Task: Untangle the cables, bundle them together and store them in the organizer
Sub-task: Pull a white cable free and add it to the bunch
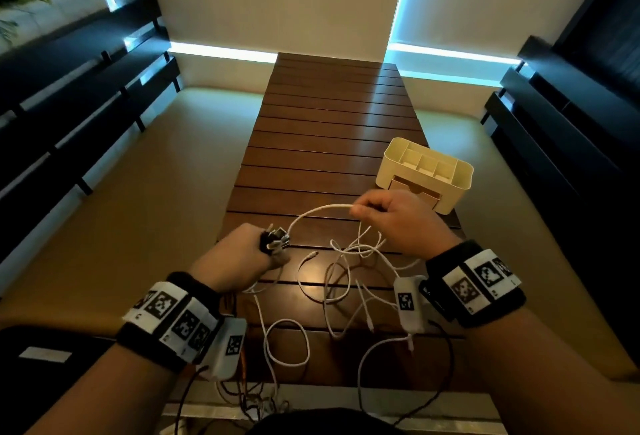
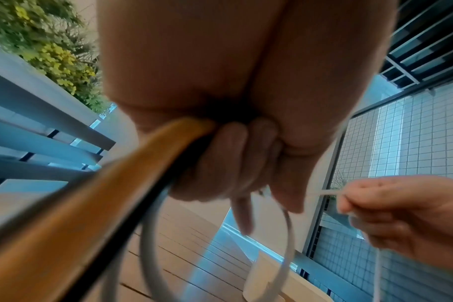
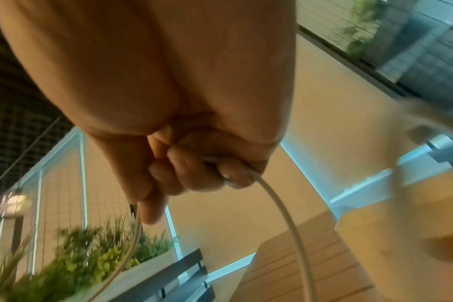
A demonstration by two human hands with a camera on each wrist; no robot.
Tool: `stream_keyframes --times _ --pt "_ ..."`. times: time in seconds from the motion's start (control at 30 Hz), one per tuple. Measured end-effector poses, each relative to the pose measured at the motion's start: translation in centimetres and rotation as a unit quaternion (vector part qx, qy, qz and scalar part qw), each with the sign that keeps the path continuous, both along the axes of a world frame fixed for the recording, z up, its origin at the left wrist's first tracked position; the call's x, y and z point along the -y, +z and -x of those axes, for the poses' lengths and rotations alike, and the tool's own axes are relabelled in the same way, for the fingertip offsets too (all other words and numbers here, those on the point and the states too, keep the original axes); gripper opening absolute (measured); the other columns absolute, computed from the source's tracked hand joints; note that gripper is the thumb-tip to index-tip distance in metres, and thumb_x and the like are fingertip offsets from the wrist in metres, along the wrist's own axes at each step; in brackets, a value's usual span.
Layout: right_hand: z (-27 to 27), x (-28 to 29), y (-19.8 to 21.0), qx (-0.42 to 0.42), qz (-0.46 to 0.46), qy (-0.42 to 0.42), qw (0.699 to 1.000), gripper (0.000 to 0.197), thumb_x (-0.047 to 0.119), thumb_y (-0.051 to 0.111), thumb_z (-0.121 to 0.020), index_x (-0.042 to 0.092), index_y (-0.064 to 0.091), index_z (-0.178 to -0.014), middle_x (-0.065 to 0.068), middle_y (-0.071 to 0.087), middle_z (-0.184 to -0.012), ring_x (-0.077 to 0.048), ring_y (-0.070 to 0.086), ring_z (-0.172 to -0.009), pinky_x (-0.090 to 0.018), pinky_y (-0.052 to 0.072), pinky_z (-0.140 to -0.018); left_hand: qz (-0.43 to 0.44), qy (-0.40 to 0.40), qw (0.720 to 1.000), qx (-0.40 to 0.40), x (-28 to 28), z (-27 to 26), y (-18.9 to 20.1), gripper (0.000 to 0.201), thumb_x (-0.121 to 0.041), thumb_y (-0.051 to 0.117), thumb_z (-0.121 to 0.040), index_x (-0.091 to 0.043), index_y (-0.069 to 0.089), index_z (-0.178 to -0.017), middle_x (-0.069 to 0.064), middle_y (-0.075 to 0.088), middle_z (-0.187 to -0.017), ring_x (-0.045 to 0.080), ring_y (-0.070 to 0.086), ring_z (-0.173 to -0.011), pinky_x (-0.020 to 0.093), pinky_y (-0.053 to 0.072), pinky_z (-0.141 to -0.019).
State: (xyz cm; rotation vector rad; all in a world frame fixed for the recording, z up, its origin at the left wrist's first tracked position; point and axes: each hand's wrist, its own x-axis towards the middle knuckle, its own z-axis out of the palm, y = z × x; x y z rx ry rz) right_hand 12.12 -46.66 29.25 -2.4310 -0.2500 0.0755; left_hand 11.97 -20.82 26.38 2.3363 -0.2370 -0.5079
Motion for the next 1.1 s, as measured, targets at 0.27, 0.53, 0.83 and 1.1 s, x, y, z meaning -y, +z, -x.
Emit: stream_keyframes --times 0.27,0.53,0.83,1.1 --pt "0.0 -1.4 -1.4 0.021 0.302 0.082 0.95 0.026 0.035 0.046 -0.101 0.026 0.068 -0.113 0.007 0.055 -0.099 -0.014 0.052 -0.096 -0.036 0.046 -0.09 0.033 0.128 0.977 0.167 1.8 -0.8 2.1 0.018 -0.039 0.063 -0.094 -0.024 0.066 -0.104 -0.008 0.063 -0.089 0.014 0.061 -0.082 0.036 0.053 -0.074" --pt "0.4 -2.2 -0.7 0.128 0.111 0.116 0.979 0.021 0.027 0.055 -0.1 0.019 0.073 -0.105 0.012 0.052 -0.084 -0.004 0.047 -0.075 -0.019 0.033 -0.065 0.091 -0.053 0.985 0.135 4.3 -0.5 2.2 0.025 -0.044 0.063 -0.093 -0.02 0.063 -0.086 -0.003 0.064 -0.079 0.013 0.06 -0.072 0.035 0.05 -0.07" --pt "1.0 -1.4 -1.1 0.07 -0.102 0.042 0.991 0.011 0.031 0.058 -0.096 0.032 0.064 -0.087 0.008 0.061 -0.071 -0.009 0.055 -0.062 -0.017 0.045 -0.058 0.273 0.023 0.957 0.1 1.7 -0.5 3.1 0.032 -0.025 0.065 -0.091 0.003 0.054 -0.079 -0.006 0.044 -0.052 0.004 0.037 -0.044 0.017 0.034 -0.045" --pt "0.4 -0.4 -1.3 0.083 -0.104 -0.002 0.991 0.011 0.024 0.06 -0.096 0.033 0.067 -0.093 0.014 0.063 -0.079 -0.002 0.058 -0.076 -0.01 0.045 -0.066 0.11 0.02 0.987 0.116 1.1 -1.1 2.9 0.019 -0.024 0.066 -0.093 -0.006 0.071 -0.09 0.008 0.068 -0.077 0.019 0.061 -0.069 0.039 0.049 -0.067"
